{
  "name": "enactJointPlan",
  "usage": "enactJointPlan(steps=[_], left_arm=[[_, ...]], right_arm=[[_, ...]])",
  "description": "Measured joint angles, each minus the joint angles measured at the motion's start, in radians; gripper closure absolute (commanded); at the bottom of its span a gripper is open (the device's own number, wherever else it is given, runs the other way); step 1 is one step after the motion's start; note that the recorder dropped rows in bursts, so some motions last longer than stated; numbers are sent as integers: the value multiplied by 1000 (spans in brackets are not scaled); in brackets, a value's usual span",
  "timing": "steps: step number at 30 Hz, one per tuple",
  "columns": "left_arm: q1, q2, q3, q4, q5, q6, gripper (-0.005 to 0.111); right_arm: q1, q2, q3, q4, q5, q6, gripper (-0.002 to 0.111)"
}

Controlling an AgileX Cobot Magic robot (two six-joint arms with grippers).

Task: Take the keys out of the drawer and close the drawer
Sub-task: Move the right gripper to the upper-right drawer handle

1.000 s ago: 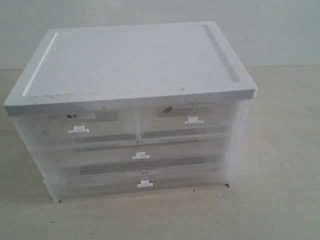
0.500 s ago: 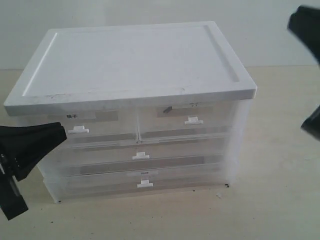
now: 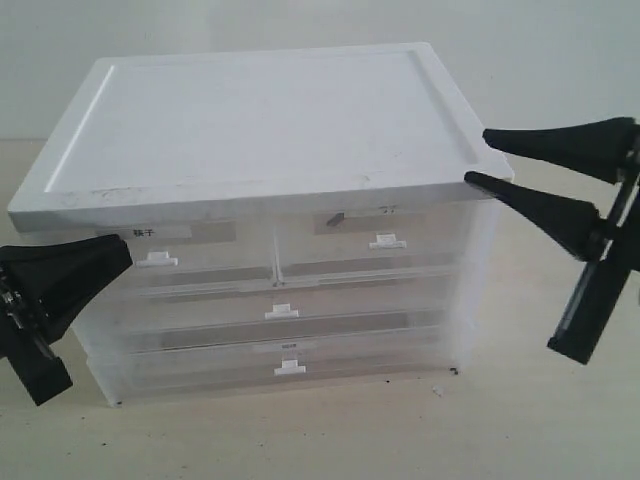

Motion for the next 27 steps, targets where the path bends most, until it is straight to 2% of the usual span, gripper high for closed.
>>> enactJointPlan(steps=[1,2,6,7,9,13,16,18,21,27], left_arm=[[0,0,0,0,0,0,102],[0,0,0,0,0,0,102],[0,0,0,0,0,0,102],[0,0,0,0,0,0,102],[0,0,0,0,0,0,102],[0,0,0,0,0,0,102],[0,0,0,0,0,0,102],[0,0,0,4,0,0,102],[0,0,0,6,0,0,102],[0,0,0,6,0,4,102]], right_arm=[[33,0,0,29,55,-28,85],[119,2,0,75,172,-107,85],[355,1,0,166,323,-277,85],[381,1,0,188,351,-298,85],[469,8,0,257,516,-369,85],[498,115,0,351,538,-465,85],[498,241,0,656,463,-758,85],[498,287,0,779,406,-896,85],[498,314,0,840,372,-980,85],[500,316,8,851,345,-1009,85]])
